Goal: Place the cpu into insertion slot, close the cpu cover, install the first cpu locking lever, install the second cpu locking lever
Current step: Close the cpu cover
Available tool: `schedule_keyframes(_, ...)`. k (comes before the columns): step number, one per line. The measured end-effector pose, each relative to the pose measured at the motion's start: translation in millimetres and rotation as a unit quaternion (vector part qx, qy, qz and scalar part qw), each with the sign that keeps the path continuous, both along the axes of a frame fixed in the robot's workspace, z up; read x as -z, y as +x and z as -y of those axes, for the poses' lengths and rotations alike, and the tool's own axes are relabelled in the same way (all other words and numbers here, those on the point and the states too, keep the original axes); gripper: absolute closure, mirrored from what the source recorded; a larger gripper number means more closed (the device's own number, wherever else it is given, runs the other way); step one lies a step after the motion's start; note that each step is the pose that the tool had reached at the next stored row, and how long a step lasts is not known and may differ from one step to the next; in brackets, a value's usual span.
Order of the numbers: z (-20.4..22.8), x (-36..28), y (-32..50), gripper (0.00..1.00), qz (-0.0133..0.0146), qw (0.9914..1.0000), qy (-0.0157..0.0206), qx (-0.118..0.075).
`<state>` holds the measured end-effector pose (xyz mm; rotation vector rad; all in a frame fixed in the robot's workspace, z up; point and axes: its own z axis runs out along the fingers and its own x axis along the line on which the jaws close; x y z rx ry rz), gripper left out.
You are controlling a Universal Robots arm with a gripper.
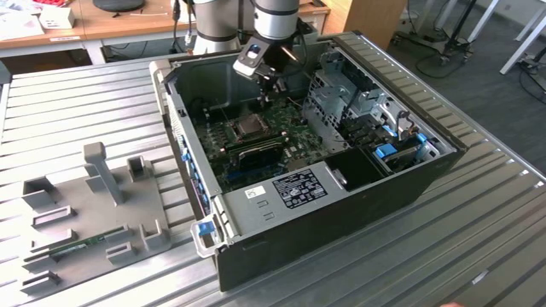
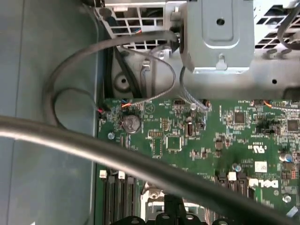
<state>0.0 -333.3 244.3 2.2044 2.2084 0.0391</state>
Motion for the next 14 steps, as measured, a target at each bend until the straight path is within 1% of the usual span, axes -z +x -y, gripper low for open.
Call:
schedule_keyframes(4, -0.4, 0.9, -6.0, 0.90, 0.0000, 1.00000, 0.0001, 0.000)
schedule_keyframes(11, -1.1, 3.2, -20.8, 0.90, 0.0000, 1.00000, 0.0000, 0.000)
schedule_keyframes(14, -1.1, 3.8, -23.6, 0.90, -0.0001, 1.00000, 0.0000, 0.000)
